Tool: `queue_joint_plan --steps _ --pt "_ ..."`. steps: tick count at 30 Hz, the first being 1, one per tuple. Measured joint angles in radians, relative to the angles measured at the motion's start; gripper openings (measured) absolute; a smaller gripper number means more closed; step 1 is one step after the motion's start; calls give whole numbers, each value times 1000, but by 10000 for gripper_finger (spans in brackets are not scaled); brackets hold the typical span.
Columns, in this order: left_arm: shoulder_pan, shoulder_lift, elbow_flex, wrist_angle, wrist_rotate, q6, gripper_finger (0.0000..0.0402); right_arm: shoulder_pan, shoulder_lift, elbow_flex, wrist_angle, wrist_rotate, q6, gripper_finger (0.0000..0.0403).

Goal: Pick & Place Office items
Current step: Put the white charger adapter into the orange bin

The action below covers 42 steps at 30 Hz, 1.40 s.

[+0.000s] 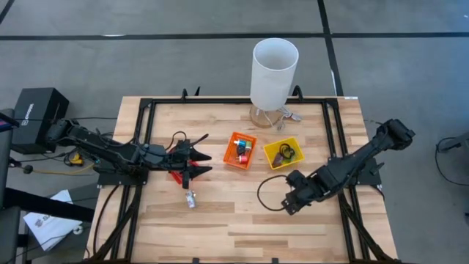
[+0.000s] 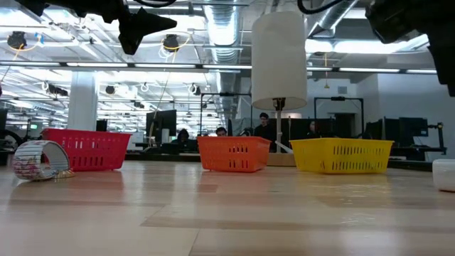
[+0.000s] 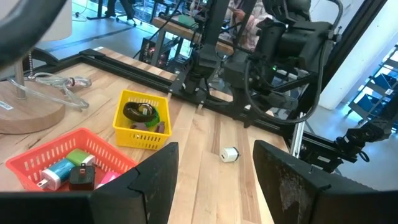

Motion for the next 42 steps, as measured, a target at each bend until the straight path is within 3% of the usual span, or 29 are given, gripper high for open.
queue_joint_plan --steps 4,12,17,22,28,42 --pt "0 0 0 0 0 0 204 0 1 -34 58 1 10 166" --pt "0 0 0 1 0 0 204 -72 2 -44 101 -12 -243 168" --pt "0 0 0 1 0 24 204 -124 2 -44 101 -35 -212 168" --pt "0 0 0 1 0 31 204 -124 6 -44 95 -45 -159 200" --pt "0 0 0 0 0 31 204 -92 97 -43 106 -109 -96 246" --pt "0 0 0 0 0 31 204 -91 360 0 151 -246 -99 250"
